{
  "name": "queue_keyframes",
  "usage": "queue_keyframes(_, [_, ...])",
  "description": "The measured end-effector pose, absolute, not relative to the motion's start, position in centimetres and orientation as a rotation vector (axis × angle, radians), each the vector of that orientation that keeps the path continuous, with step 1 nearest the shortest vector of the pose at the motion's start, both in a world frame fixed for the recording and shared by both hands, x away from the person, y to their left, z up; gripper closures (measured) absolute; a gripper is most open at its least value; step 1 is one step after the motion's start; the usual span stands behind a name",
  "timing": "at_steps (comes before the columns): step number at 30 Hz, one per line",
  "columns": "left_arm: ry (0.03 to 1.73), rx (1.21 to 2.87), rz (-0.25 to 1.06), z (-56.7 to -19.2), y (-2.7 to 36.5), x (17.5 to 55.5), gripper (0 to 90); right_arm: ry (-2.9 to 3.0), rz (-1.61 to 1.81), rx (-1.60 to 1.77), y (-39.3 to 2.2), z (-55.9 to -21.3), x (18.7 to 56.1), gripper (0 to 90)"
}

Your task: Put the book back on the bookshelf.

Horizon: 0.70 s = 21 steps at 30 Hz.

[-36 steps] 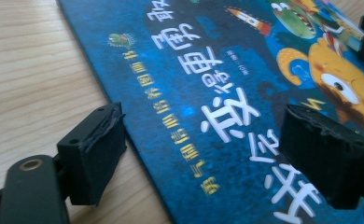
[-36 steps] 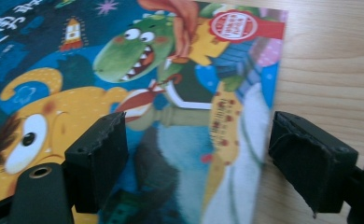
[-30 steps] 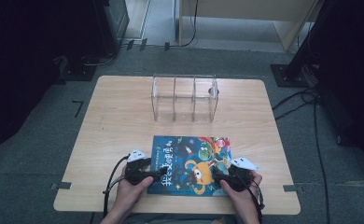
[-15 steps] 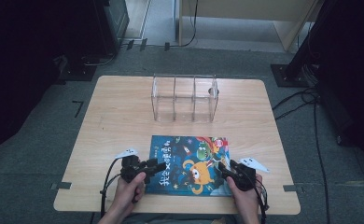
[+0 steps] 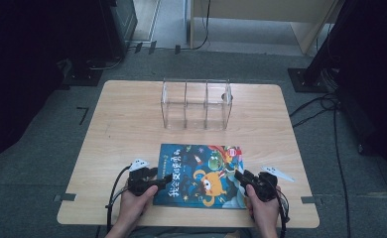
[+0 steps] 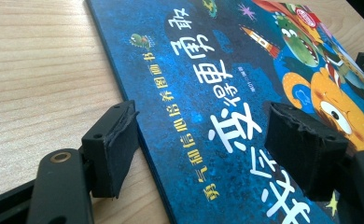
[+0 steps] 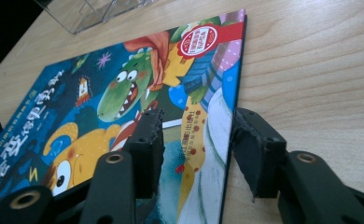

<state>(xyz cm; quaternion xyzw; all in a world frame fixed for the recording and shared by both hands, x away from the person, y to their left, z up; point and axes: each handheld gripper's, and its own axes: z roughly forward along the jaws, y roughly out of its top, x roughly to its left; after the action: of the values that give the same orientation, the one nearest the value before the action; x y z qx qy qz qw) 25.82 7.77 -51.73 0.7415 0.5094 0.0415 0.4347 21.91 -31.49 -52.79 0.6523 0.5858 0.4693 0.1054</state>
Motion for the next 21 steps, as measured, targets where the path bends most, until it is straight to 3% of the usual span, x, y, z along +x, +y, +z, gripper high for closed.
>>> queue_keyframes(13, [1.257, 1.838, 0.095, -51.8, 7.9, 25.8, 33.1, 1.636, 1.513, 2.033, -32.8, -52.7, 22.0, 62.5])
queue_keyframes(18, [1.249, 1.823, 0.076, -51.8, 8.0, 25.8, 33.0, 1.625, 1.552, 1.980, -33.0, -52.3, 21.7, 66.4])
queue_keyframes(19, [1.233, 1.821, 0.042, -51.9, 8.0, 25.8, 36.1, 1.641, 1.800, 1.899, -33.1, -52.0, 21.6, 66.2])
queue_keyframes(21, [1.203, 1.844, 0.064, -51.9, 7.5, 25.6, 33.9, 1.680, 1.668, 1.828, -32.1, -51.2, 21.3, 65.0])
